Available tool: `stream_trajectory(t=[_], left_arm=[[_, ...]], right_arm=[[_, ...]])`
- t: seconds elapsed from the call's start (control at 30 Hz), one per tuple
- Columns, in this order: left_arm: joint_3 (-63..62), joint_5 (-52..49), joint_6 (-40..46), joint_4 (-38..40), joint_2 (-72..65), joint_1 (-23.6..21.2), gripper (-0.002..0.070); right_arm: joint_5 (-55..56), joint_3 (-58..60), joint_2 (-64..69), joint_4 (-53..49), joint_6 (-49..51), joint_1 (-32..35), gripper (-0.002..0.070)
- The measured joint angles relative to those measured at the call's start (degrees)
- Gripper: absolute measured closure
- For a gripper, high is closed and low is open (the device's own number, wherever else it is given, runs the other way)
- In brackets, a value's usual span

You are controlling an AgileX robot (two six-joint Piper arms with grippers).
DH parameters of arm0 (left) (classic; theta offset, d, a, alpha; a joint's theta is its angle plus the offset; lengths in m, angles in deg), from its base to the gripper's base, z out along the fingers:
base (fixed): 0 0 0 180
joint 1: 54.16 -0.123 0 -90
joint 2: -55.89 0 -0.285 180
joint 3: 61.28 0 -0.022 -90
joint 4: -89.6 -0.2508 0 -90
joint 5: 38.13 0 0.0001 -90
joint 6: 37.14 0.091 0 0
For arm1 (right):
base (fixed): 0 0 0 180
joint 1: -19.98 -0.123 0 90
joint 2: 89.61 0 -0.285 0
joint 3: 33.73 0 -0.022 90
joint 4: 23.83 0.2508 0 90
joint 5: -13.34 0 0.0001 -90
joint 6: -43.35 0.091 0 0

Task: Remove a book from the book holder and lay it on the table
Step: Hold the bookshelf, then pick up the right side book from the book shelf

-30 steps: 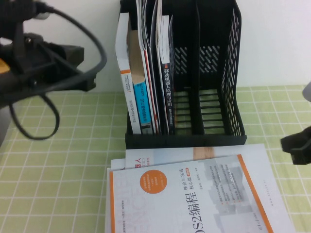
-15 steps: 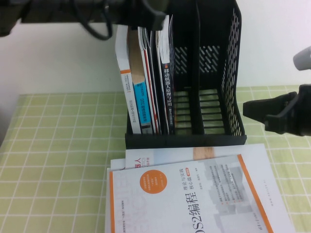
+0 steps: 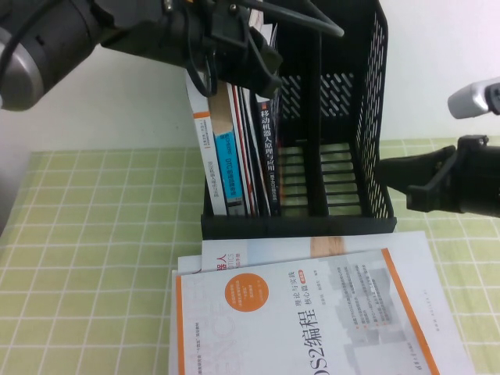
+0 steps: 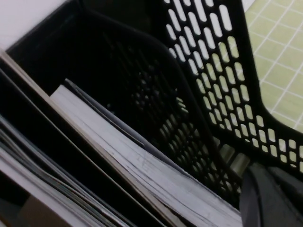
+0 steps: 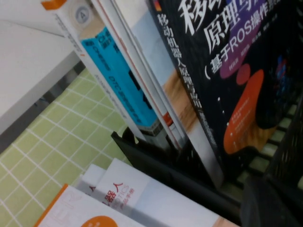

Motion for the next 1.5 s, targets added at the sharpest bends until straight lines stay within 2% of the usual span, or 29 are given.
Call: stream_trajectory(t=[0.17, 0.33, 0.43, 0.5, 0.6, 0.8, 0.97, 1.03, 1.5], left_arm=[[0.0, 0.5, -2.1, -2.8, 0.8, -0.2, 0.0678], [-0.3, 0.5, -2.4, -5.4, 2.2, -0.3, 0.0678], [-0.3, 0.7, -2.9, -5.7, 2.3, -0.3, 0.0678], [-0.3, 0.9, -3.4, -5.7, 2.3, -0.3, 0.0678], [-0.3, 1.0, -3.6, -5.7, 2.0, -0.3, 0.0678], [-0.3, 1.4, -3.7, -5.5, 1.8, -0.3, 0.0678], [-0.3, 1.4, -4.0, -5.5, 1.8, -0.3, 0.0678], [-0.3, 1.4, -4.0, -5.5, 1.8, -0.3, 0.0678], [-0.3, 1.9, -4.2, -5.5, 1.8, -0.3, 0.0678]], right_arm=[[-1.9, -0.4, 1.8, 5.3, -10.9, -0.8, 0.0652], [-1.5, -4.7, 5.0, 6.1, -16.8, -5.1, 0.0559], [3.6, -9.3, 6.7, 6.2, -19.5, -9.4, 0.0480], [10.2, -12.6, 7.8, 6.6, -20.5, -12.3, 0.0456], [16.3, -16.7, 10.1, 7.2, -21.0, -14.8, 0.0443], [18.3, -21.8, 15.2, 7.4, -21.8, -17.1, 0.0424], [19.0, -23.0, 18.0, 7.4, -20.6, -17.2, 0.0314], [19.3, -23.8, 18.9, 7.4, -20.4, -17.2, 0.0292], [29.3, -30.2, 25.2, 8.2, -14.9, -17.6, 0.0276]])
